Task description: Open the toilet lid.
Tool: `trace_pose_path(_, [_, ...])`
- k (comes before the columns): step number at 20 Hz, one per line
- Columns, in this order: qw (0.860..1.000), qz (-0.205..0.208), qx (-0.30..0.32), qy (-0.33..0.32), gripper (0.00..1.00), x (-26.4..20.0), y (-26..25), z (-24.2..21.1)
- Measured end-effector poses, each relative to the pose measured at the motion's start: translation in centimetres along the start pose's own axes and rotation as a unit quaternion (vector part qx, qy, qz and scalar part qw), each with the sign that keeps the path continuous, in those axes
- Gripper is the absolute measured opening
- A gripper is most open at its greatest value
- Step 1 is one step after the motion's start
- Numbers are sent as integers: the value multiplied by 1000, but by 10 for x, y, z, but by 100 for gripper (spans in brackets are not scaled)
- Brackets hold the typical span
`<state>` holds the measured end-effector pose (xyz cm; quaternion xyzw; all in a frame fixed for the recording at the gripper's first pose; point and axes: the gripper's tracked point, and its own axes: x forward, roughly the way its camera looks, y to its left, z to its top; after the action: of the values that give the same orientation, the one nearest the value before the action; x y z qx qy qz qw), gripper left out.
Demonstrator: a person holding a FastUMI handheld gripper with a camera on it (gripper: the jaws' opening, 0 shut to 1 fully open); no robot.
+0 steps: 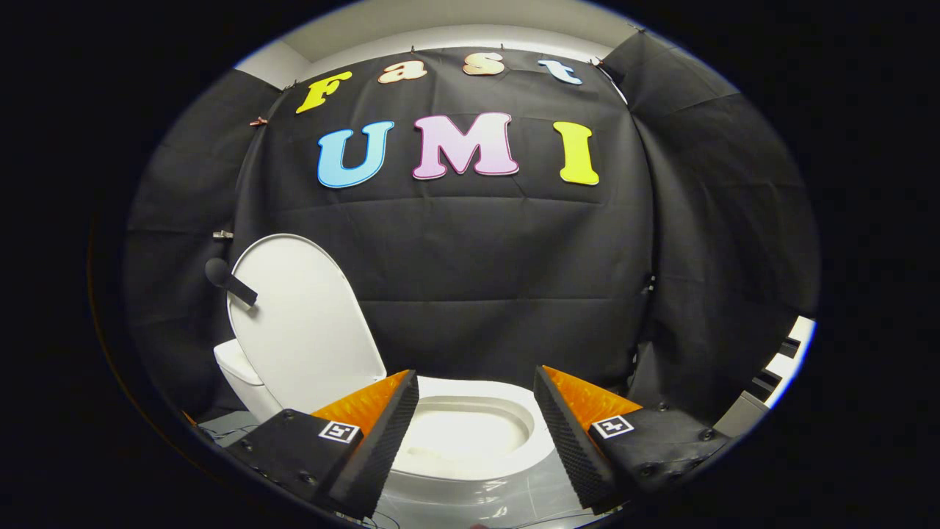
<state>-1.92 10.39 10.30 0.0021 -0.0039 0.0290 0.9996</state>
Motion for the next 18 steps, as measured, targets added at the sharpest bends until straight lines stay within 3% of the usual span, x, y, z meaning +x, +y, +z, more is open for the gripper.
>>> trace_pose_path(18, [1000, 8, 3, -3, 99, -4, 1, 6])
